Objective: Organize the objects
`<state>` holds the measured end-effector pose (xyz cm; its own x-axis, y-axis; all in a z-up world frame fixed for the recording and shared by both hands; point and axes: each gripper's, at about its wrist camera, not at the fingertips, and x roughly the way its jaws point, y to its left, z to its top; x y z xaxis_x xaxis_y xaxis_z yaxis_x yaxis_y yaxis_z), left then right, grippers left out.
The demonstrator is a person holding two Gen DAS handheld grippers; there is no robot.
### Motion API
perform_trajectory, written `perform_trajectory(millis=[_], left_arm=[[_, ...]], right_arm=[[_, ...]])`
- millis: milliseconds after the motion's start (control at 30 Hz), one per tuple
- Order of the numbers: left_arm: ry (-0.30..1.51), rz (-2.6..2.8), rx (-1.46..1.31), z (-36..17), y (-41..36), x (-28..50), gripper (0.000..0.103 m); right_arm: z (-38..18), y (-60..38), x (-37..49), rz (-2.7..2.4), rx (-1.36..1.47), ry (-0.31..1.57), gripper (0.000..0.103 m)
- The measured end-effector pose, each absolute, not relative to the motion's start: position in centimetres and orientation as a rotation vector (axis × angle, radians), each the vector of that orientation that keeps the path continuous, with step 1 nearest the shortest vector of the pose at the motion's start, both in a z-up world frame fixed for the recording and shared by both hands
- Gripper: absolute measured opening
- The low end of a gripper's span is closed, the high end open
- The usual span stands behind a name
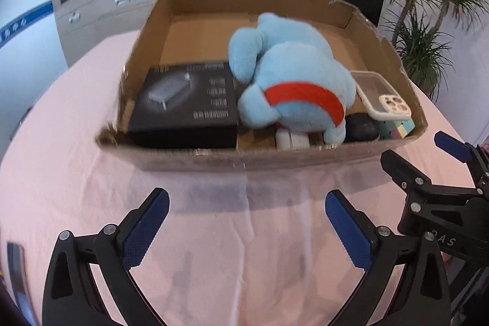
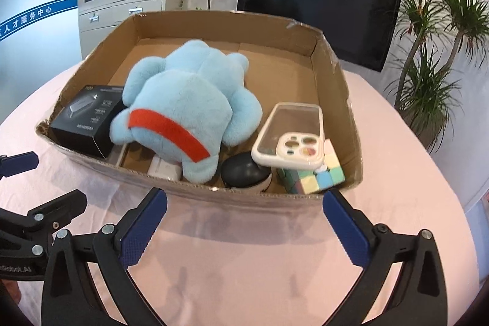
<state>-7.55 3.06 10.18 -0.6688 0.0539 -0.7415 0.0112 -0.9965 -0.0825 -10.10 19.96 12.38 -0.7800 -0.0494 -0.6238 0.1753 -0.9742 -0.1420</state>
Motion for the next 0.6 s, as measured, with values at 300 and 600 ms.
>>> perform_trajectory(millis=[300, 600], left_arm=[[-0.055, 2.787, -1.465, 5.0, 4.9, -5.0, 0.103], [-0.087, 2.857, -1.456, 3.3, 5.1, -2.5, 0.103]], right_arm=[[8.4, 23.0, -8.3, -2.792, 1.205, 0.179, 0.102], [4.5, 23.9, -5.2, -2.7, 1.343, 0.106, 0.102]])
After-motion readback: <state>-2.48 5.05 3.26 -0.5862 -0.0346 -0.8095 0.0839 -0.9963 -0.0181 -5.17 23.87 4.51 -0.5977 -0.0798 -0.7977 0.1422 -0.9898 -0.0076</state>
